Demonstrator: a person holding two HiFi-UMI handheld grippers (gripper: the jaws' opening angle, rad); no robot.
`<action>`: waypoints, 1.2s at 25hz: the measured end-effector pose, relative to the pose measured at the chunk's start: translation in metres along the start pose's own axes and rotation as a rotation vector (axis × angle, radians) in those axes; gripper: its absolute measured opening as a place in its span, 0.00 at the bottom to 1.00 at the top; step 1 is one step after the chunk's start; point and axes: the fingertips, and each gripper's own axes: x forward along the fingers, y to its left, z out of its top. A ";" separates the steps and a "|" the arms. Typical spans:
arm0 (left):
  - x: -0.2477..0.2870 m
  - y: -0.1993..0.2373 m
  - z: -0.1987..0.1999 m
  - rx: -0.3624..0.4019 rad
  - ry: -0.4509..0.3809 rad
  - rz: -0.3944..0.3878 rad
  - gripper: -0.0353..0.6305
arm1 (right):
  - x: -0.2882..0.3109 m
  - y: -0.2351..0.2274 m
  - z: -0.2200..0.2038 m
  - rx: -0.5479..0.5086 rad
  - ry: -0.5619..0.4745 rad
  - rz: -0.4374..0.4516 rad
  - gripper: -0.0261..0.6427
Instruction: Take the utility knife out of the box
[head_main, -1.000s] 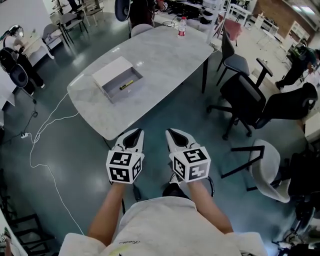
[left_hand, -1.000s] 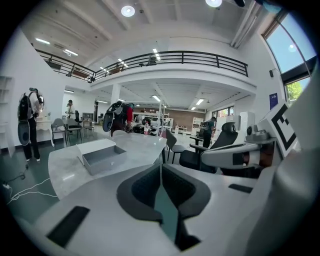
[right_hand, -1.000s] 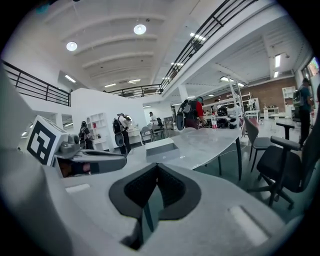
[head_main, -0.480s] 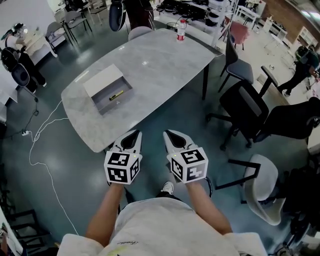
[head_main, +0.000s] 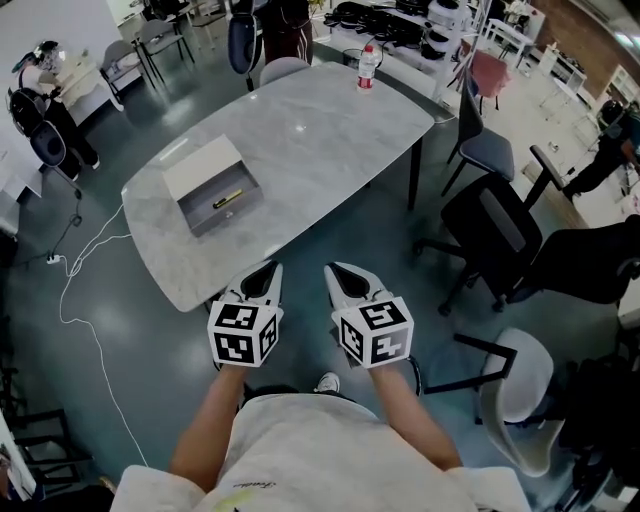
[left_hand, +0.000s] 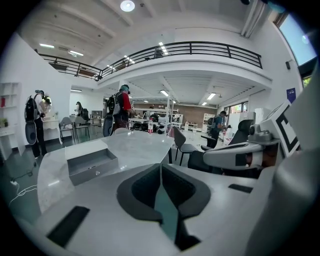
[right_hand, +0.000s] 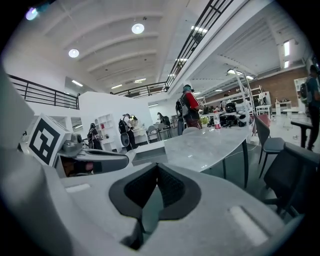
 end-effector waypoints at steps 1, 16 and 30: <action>0.002 0.001 0.000 -0.005 -0.001 0.007 0.08 | 0.002 -0.002 0.000 -0.002 0.002 0.006 0.05; 0.034 0.068 0.012 -0.066 -0.013 0.092 0.08 | 0.072 -0.006 0.024 -0.040 0.030 0.060 0.05; 0.086 0.193 0.030 -0.130 0.008 0.146 0.08 | 0.211 0.012 0.064 -0.108 0.105 0.124 0.05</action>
